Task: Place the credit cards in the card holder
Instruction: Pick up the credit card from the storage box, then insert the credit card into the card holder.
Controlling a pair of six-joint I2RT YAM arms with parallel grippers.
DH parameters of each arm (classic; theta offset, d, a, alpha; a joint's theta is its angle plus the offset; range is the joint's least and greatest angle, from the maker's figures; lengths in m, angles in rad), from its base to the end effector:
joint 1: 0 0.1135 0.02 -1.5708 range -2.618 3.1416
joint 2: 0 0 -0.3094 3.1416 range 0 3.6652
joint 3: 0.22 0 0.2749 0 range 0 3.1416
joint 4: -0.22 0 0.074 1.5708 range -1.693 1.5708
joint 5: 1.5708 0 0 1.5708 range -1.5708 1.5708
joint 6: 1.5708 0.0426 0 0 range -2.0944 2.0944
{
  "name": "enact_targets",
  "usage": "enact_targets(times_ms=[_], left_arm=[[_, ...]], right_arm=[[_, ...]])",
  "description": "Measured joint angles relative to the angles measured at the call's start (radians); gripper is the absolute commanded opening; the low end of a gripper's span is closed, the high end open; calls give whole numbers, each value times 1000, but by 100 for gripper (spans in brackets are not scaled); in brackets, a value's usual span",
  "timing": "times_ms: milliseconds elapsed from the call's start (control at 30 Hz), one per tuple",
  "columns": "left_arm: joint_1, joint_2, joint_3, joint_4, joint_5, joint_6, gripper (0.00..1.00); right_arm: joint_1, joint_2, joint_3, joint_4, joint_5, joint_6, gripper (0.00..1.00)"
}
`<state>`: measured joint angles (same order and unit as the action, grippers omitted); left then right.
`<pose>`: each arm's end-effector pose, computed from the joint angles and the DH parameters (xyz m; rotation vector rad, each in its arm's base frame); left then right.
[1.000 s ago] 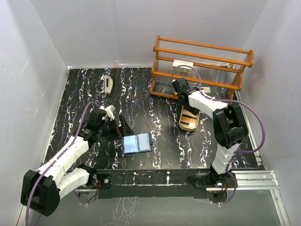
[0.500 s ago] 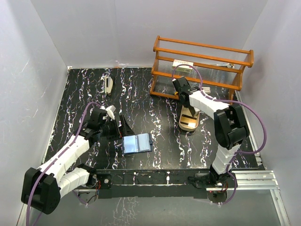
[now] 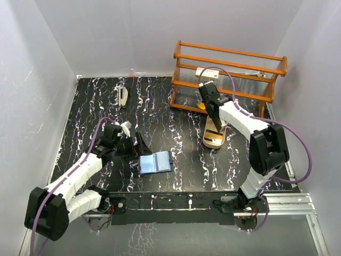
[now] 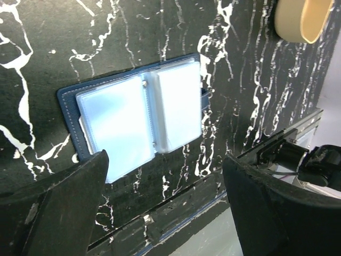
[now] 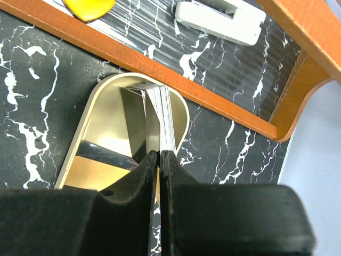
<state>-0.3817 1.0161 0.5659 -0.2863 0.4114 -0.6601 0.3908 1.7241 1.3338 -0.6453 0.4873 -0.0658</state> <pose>0.1871 -0.0935 0.2379 -0.1149 2.4431 -0.9779 0.3729 0.1321 0.2767 -0.3991 2.4695 -0.5015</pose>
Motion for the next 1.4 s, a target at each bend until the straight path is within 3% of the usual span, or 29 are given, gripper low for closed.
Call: enact_targets(times_ms=[233, 433, 567, 767, 1167, 1400], left_arm=[[0, 77, -40, 22, -43, -12, 75], [0, 135, -65, 46, -71, -17, 59], [0, 142, -76, 55, -92, -18, 54], [0, 142, -77, 72, -109, -21, 47], [0, 156, -113, 124, -90, -28, 37], [0, 156, -142, 160, -70, -35, 14]], right_arm=[[0, -35, 33, -67, -47, 54, 0], [2, -142, 33, -104, -122, 103, 0], [14, -195, 33, -119, -167, 145, 0], [117, -259, 29, -126, -294, 248, 0], [286, -359, -174, 120, -567, 520, 0], [357, -359, -280, 266, -614, 651, 0]])
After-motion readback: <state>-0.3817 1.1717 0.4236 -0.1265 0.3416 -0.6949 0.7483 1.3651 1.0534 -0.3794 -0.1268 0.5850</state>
